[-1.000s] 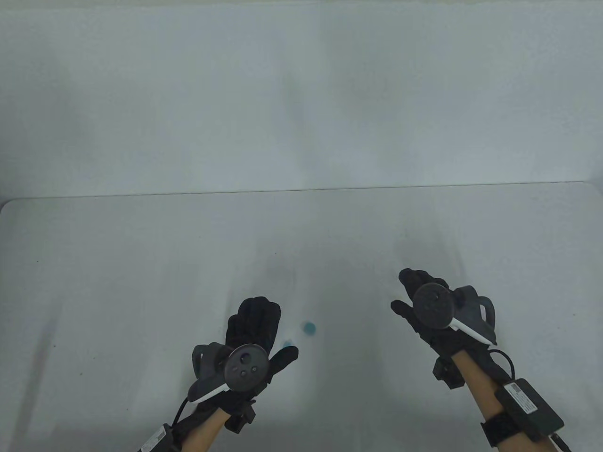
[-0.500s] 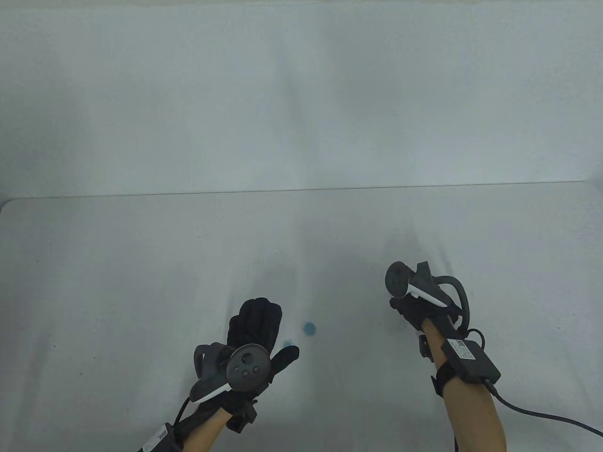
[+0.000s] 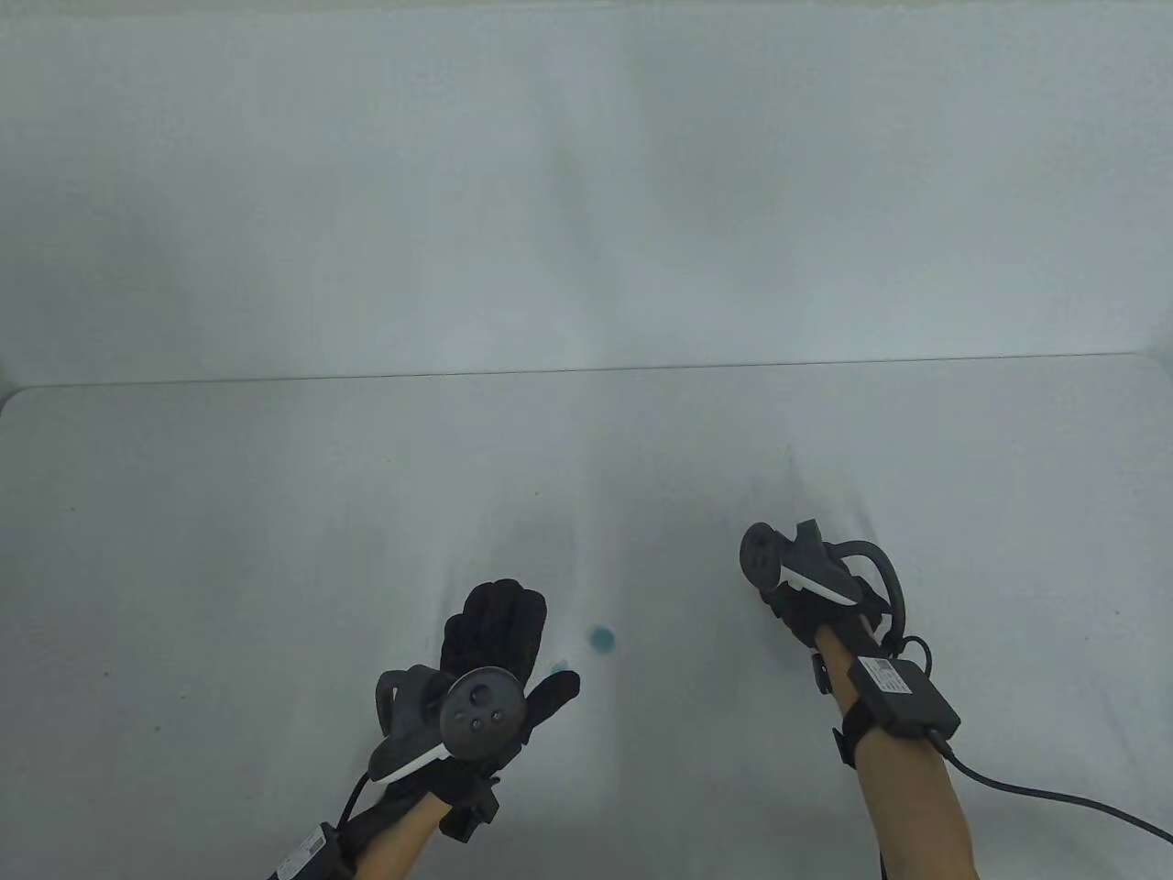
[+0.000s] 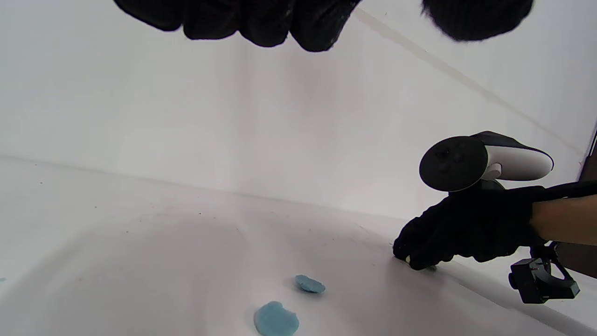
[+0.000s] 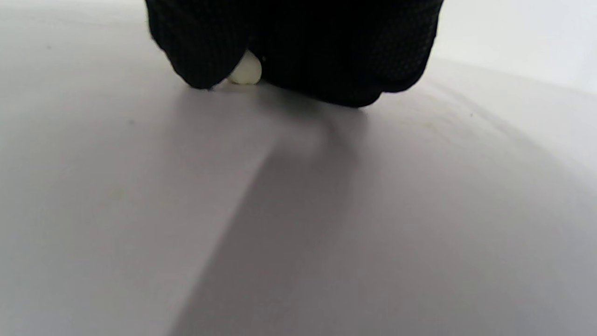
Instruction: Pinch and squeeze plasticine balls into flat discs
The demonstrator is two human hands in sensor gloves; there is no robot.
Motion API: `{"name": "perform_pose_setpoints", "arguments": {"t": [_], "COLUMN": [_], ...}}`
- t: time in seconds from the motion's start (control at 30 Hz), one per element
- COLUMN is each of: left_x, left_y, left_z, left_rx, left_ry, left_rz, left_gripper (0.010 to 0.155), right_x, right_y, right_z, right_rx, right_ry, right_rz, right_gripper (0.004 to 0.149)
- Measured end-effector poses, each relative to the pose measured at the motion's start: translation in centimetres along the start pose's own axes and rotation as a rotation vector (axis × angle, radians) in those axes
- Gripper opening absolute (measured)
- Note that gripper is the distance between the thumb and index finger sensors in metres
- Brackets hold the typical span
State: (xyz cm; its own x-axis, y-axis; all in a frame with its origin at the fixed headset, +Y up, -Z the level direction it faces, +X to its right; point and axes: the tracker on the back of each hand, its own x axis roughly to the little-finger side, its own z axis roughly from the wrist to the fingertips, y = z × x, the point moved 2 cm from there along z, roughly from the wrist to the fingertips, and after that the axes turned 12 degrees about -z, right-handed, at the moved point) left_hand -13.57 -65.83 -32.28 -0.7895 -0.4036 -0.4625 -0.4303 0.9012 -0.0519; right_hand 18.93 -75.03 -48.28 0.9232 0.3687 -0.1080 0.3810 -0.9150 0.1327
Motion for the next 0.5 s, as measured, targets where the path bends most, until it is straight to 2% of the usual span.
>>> {"name": "perform_pose_setpoints", "arguments": {"t": [0.27,0.4,0.5], "left_x": [0.1,0.3,0.3], "left_y": [0.1,0.3,0.4], "left_z": [0.0,-0.1,-0.1], "left_rx": [-0.007,-0.015,-0.025], "left_ry": [0.006,0.007,0.006], "left_rz": [-0.002,-0.010,-0.010], "left_gripper": [0.083,0.083,0.083], "right_x": [-0.4,0.5,1.7], "right_y": [-0.4,-2.6,-4.9], "right_z": [-0.1,-1.5,-3.3], "right_rx": [0.028,0.110,0.146], "right_ry": [0.022,0.043,0.042], "right_rz": [-0.052,-0.024,0.075], "right_gripper": [0.042,0.043,0.044]}}
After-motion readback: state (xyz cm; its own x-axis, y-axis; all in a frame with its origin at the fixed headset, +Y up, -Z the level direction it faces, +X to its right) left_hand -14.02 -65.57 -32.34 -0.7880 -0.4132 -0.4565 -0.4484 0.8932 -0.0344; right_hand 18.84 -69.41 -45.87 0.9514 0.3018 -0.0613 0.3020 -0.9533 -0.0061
